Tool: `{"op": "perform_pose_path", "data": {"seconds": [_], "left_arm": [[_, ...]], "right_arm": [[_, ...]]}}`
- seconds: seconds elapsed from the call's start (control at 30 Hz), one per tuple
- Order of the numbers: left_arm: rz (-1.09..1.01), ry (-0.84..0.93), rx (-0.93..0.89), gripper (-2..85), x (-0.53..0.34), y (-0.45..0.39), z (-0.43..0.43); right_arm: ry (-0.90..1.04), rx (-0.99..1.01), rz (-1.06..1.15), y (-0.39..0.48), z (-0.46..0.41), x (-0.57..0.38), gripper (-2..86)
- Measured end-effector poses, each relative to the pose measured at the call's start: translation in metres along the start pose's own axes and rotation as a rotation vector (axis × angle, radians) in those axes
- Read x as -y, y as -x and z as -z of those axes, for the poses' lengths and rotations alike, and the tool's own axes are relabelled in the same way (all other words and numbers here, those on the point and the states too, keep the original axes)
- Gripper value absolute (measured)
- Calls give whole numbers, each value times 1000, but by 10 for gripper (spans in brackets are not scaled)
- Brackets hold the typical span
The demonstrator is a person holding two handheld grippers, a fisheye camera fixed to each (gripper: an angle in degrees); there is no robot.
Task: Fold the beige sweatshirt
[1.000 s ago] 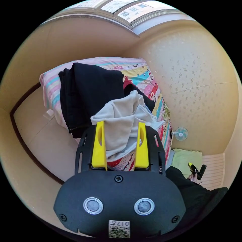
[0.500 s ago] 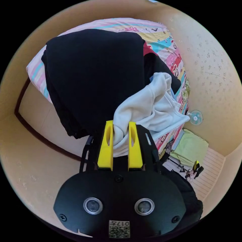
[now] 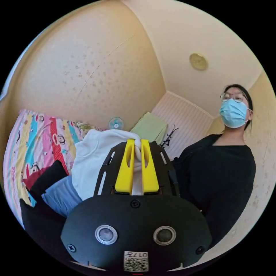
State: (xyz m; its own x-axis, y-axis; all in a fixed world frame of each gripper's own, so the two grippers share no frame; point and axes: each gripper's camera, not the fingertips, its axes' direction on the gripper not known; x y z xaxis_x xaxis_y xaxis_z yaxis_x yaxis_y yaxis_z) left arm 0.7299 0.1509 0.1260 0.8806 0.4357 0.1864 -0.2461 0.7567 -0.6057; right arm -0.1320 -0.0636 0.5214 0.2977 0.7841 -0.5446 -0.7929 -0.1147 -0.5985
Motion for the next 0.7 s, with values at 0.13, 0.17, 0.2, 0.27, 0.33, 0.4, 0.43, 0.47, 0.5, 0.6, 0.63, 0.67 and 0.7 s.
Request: {"op": "perform_pose_path", "data": {"seconds": [0.13, 0.17, 0.2, 0.27, 0.33, 0.4, 0.43, 0.47, 0.5, 0.6, 0.63, 0.67, 0.7], "left_arm": [[-302, -241, -467, 42, 42, -33, -1], [-298, -270, -544, 42, 47, -29, -2], [-258, -326, -665, 42, 58, -24, -9], [-275, -354, -761, 42, 71, -39, -28], [-362, -253, -791, 42, 88, -84, -63], [-389, -182, -793, 43, 95, -115, -91], [-389, -156, -820, 44, 96, -129, -109], [-392, -150, -849, 44, 96, -135, -118], [-407, -142, -929, 45, 95, -145, -135], [-402, -140, -1070, 45, 87, -168, -174], [-378, -136, -1076, 45, 84, -175, -186], [-367, -136, -1073, 45, 82, -178, -191], [-347, -134, -1064, 45, 79, -182, -199]], "right_arm": [[21, 59, 113, 13, 8, -3, 14], [27, 74, 152, 19, 8, -3, 17], [34, 84, 190, 26, 8, -3, 25], [46, 96, 248, 37, 5, -1, 39], [47, 109, 310, 50, 1, 1, 62], [10, 138, 381, 66, -3, 4, 99], [-6, 149, 396, 70, -5, 4, 106], [-36, 167, 425, 75, -8, 4, 120], [-68, 168, 468, 79, -14, 3, 130], [-114, 140, 519, 86, -41, -3, 176], [-115, 156, 519, 88, -48, -4, 192], [-110, 206, 527, 92, -65, -10, 217], [-84, 258, 556, 98, -85, -19, 233]]}}
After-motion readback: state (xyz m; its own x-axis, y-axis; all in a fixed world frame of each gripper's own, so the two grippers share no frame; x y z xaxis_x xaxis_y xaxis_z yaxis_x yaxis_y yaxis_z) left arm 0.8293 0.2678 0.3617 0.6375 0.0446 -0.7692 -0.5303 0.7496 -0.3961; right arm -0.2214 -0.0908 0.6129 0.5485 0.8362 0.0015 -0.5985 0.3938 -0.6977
